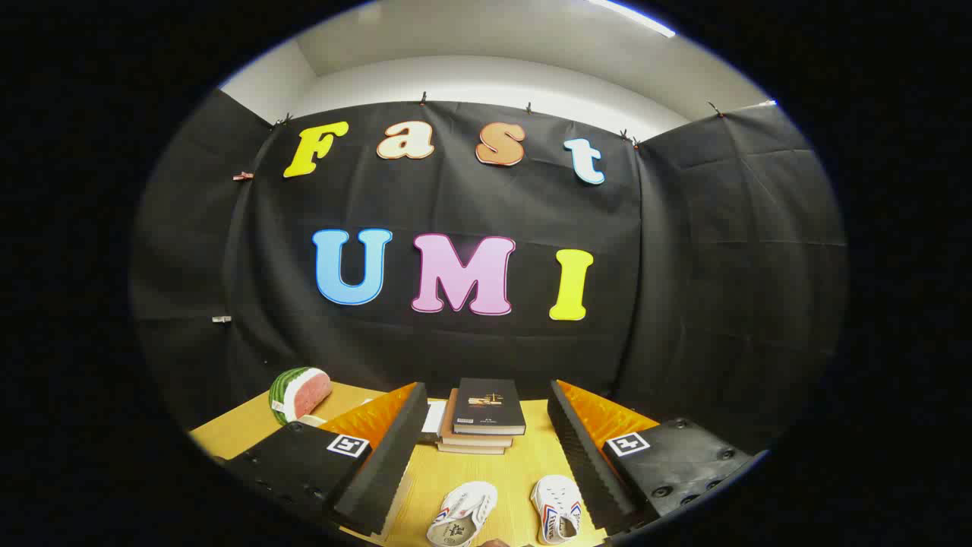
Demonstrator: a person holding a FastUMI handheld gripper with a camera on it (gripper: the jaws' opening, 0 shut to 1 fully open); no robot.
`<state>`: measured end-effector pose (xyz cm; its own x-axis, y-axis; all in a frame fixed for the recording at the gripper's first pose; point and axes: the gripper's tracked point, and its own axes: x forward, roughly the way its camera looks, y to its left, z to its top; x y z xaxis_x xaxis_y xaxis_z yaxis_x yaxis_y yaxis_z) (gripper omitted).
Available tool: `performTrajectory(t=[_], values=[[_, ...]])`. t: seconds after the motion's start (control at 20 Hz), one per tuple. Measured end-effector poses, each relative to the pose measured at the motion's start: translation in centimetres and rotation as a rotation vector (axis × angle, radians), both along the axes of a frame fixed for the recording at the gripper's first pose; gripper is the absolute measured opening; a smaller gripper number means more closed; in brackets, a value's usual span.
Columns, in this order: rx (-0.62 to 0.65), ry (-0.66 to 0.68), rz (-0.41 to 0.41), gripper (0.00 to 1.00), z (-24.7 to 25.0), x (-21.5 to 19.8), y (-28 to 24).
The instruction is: Open the storage box then place both shoes into the box .Put the left shoe in first, then the right shoe, with the right side of both shoes facing outward in a uniform manner.
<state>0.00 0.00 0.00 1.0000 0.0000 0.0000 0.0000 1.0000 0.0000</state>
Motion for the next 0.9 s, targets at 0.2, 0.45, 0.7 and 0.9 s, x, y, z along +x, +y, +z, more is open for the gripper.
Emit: performTrajectory(t=[0.2,0.45,0.7,0.9], values=[[0.0,0.017,0.014,0.97,-0.6,0.7,0.1],[0.018,0.054,0.018,0.97,-1.8,1.4,0.0],[0.017,0.067,0.031,0.97,-2.4,2.0,0.2],[0.025,0.08,0.051,0.97,-2.9,2.4,0.6]])
